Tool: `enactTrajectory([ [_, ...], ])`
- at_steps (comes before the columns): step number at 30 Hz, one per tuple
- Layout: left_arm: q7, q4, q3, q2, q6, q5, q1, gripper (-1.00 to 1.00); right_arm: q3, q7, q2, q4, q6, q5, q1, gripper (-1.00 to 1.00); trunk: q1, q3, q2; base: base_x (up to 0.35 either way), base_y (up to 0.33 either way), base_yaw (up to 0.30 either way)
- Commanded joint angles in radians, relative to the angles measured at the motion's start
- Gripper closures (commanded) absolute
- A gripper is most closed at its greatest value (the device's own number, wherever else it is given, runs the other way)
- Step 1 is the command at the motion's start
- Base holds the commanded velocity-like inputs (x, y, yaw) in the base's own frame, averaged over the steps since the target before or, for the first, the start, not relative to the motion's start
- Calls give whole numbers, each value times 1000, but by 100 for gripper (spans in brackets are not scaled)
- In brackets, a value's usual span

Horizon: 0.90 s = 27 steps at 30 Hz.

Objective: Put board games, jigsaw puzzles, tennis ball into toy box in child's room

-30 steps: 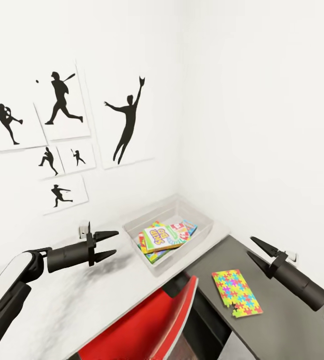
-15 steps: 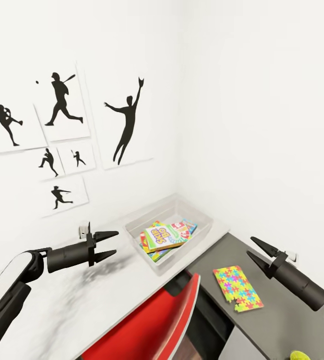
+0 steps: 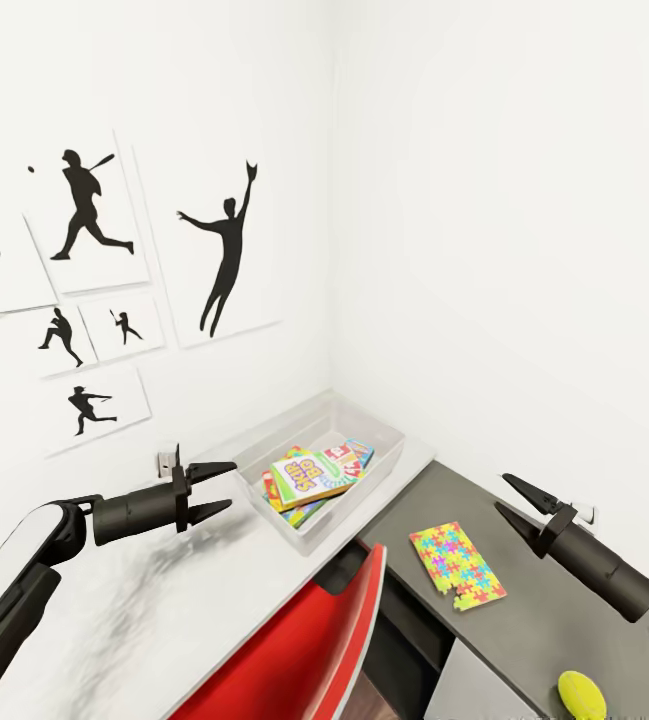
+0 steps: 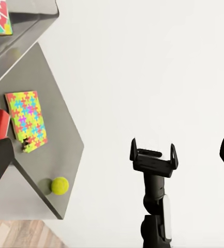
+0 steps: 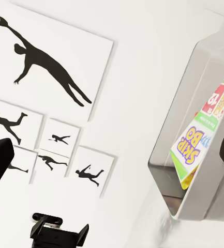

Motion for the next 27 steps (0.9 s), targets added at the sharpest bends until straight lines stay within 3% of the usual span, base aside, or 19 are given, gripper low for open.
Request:
enactTrajectory([
  [1, 10, -1, -1, 1, 1, 11, -1, -100, -1, 6, 0, 0, 5, 6, -1, -100, 1, -1, -2, 0, 30, -224],
  [9, 10, -1, 1, 4, 1, 11, 0, -100, -1, 6, 1, 0, 5, 6, -1, -100, 1, 7, -2, -22, 11, -225],
  [21, 10, -1, 1, 5, 1, 11, -1, -100, -1, 6, 0, 0, 5, 6, -1, -100, 1, 21, -2, -252, 1, -222],
  [27, 10, -1, 1, 5, 1, 11, 0, -100, -1, 6, 0, 0, 5, 5, -1, -100, 1, 28, -2, -95, 0, -198],
])
